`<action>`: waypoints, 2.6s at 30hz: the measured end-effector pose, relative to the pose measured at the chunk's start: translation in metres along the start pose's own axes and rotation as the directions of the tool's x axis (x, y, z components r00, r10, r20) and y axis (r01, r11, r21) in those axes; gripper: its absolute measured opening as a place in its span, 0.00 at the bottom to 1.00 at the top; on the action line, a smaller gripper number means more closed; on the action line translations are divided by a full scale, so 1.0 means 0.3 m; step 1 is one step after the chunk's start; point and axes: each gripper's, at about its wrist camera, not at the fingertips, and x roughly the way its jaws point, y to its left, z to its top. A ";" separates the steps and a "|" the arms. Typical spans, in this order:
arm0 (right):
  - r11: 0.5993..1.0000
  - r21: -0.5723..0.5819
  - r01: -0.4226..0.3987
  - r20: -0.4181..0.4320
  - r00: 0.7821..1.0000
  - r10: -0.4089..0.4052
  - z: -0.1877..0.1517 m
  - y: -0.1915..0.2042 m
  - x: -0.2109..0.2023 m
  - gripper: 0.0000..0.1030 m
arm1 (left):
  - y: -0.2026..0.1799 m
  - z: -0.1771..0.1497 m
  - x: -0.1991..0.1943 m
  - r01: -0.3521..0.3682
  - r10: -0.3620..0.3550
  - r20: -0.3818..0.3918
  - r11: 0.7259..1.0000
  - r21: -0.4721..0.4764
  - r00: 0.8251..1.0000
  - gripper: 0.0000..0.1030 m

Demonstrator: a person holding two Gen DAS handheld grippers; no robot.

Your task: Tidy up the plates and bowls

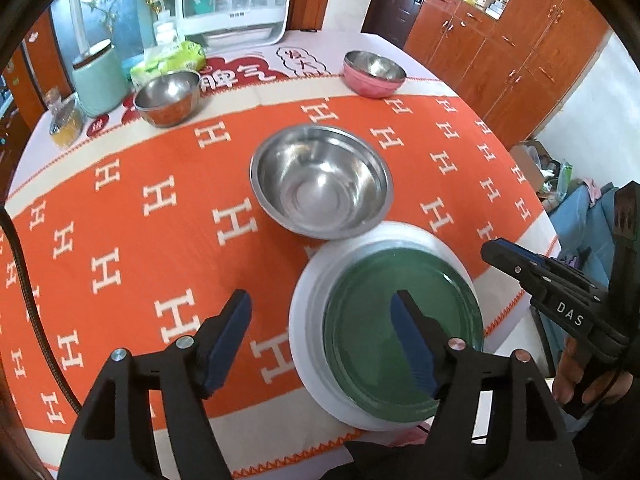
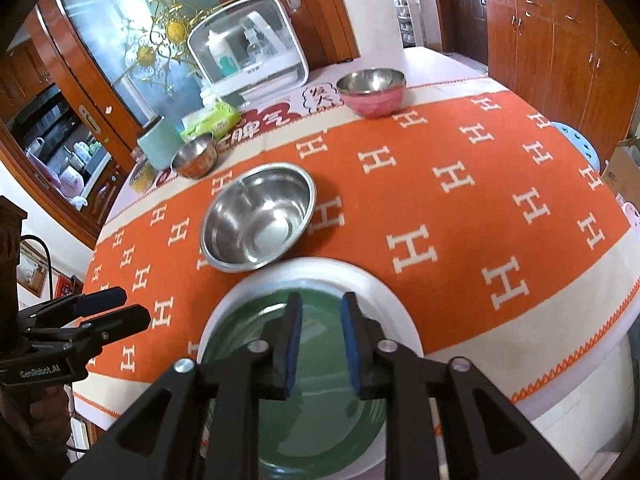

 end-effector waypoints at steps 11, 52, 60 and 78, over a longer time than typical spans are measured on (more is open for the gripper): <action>0.998 -0.043 -0.040 0.020 0.999 0.041 0.124 -0.042 0.030 0.28 | -0.032 0.113 0.023 -0.058 0.061 0.040 0.995 -0.080 0.997 0.76; 0.925 -0.116 -0.363 -0.264 0.909 0.323 0.302 -0.042 0.535 0.23 | 0.107 0.227 0.456 -0.209 0.131 -0.197 0.868 -0.450 0.972 0.70; 0.918 -0.094 -0.385 -0.281 0.895 0.347 0.302 -0.050 0.562 0.14 | 0.133 0.211 0.491 -0.228 0.119 -0.241 0.836 -0.499 0.963 0.38; 0.920 -0.076 -0.386 -0.264 0.897 0.354 0.305 -0.068 0.550 0.12 | 0.141 0.196 0.490 -0.181 0.064 -0.230 0.825 -0.535 0.971 0.16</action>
